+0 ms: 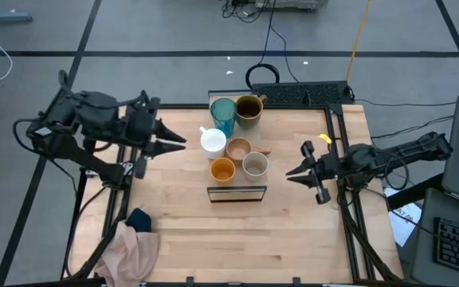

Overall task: Stack small to large cups/mugs on shelf
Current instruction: Return to Home Position

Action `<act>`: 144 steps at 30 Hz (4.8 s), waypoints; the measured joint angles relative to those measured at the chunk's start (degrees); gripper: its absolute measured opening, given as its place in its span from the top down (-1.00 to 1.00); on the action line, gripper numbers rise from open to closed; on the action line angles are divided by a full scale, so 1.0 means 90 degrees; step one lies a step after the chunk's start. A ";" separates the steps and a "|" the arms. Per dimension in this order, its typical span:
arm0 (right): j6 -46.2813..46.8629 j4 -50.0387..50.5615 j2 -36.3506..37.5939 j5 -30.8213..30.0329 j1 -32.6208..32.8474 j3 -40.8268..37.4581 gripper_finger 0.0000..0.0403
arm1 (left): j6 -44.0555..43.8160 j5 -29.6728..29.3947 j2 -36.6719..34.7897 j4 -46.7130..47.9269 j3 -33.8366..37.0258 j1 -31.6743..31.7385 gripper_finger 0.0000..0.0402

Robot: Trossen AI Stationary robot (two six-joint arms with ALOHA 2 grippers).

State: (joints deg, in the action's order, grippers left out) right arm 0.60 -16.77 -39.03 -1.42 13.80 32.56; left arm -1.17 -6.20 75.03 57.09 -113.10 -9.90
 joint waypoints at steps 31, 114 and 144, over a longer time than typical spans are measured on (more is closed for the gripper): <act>0.0872 0.2417 0.0999 -0.0009 -0.0460 0.0000 0.75 | -0.0552 0.1947 -0.3760 -0.9712 0.9982 0.0363 0.64; -0.0479 -0.0501 0.1750 0.0137 -0.1734 -0.3521 0.75 | 0.0075 0.2458 -0.5313 -0.9655 1.2502 0.1759 0.64; -0.0479 0.0054 0.4153 0.0137 -0.1736 -0.3521 0.75 | 0.0078 0.2455 -0.7606 -0.9483 1.2501 0.1495 0.64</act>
State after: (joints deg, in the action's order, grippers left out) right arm -3.70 -16.28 -1.66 -0.19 -1.83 0.86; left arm -0.47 15.90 6.58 -28.25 -0.59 3.55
